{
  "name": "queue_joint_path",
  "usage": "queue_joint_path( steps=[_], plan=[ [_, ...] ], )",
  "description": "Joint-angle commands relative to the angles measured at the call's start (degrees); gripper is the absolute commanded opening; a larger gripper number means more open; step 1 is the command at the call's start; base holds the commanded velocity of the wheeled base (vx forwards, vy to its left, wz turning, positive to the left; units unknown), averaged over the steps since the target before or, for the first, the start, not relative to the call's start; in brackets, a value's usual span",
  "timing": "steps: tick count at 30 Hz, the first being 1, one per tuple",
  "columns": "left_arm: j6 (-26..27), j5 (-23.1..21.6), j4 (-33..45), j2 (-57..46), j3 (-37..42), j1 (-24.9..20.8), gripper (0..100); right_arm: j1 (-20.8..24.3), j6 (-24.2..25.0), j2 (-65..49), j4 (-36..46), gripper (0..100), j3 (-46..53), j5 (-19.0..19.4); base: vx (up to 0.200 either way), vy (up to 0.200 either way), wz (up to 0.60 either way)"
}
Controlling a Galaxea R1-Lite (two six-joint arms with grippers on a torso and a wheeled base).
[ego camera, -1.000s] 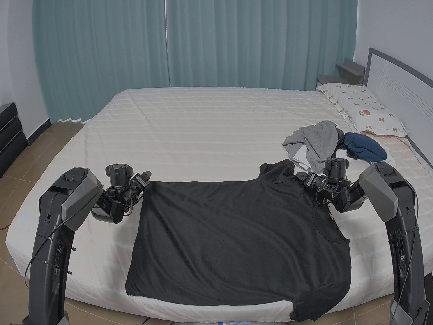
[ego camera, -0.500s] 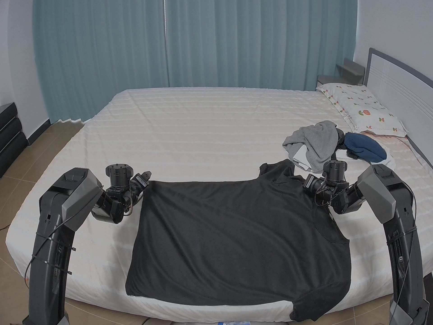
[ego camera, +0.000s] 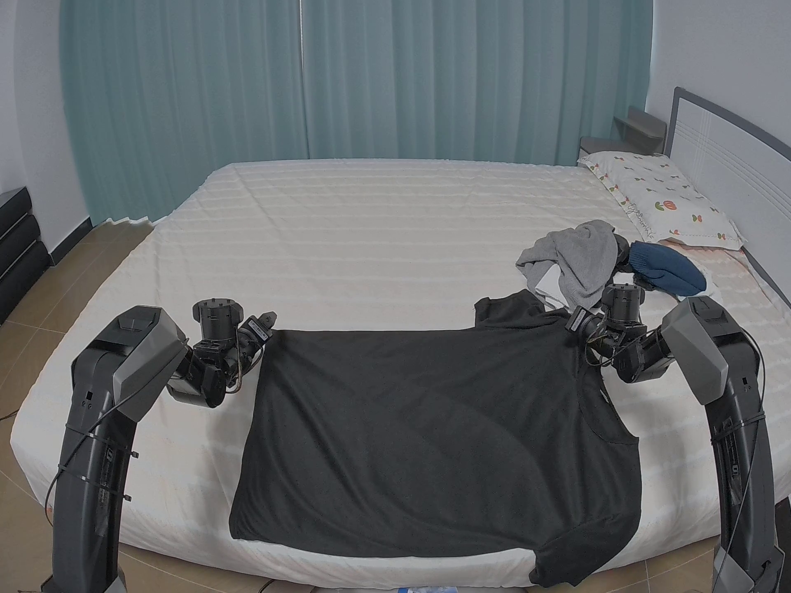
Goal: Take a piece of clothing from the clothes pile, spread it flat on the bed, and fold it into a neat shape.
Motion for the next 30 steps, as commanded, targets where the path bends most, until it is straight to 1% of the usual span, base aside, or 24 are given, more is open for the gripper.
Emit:
queue_joint_path(
  steps=[1, 8, 16, 18, 19, 21, 30],
  plan=[
    [0.0, -0.3, 0.0, 0.0, 0.0, -0.1, 100, -0.1, 0.0, 1.0, 0.0, 0, -0.8, -0.3, 0.000, 0.000, 0.00],
    [-0.1, -3.1, -0.7, -0.1, -0.5, -0.4, 100, 0.4, 0.0, 1.0, -0.3, 0, -0.8, -0.9, 0.000, 0.000, 0.00],
    [-0.3, -3.3, -0.5, 0.2, -1.3, -1.1, 100, 0.5, 0.0, 0.9, -0.3, 0, -0.8, -1.1, 0.000, 0.000, 0.00],
    [-0.3, -4.1, -0.4, 0.2, -1.3, -1.3, 100, 0.5, 0.1, 1.0, -0.3, 0, -0.7, -1.2, 0.000, 0.000, 0.00],
    [-0.4, -4.4, -0.3, 0.2, -1.3, -1.4, 0, 0.6, 0.1, 1.0, -0.3, 0, -0.7, -1.2, 0.000, 0.000, 0.00],
    [-0.1, -5.7, 0.0, 0.3, -1.3, -1.5, 0, 0.6, 0.1, 1.0, -0.4, 0, -0.6, -1.2, 0.000, 0.000, 0.00],
    [-0.1, -5.7, 0.0, 1.0, -2.6, -1.6, 0, 0.6, 0.1, 0.8, -1.4, 0, -0.7, -1.3, 0.000, 0.000, 0.00]
  ],
)
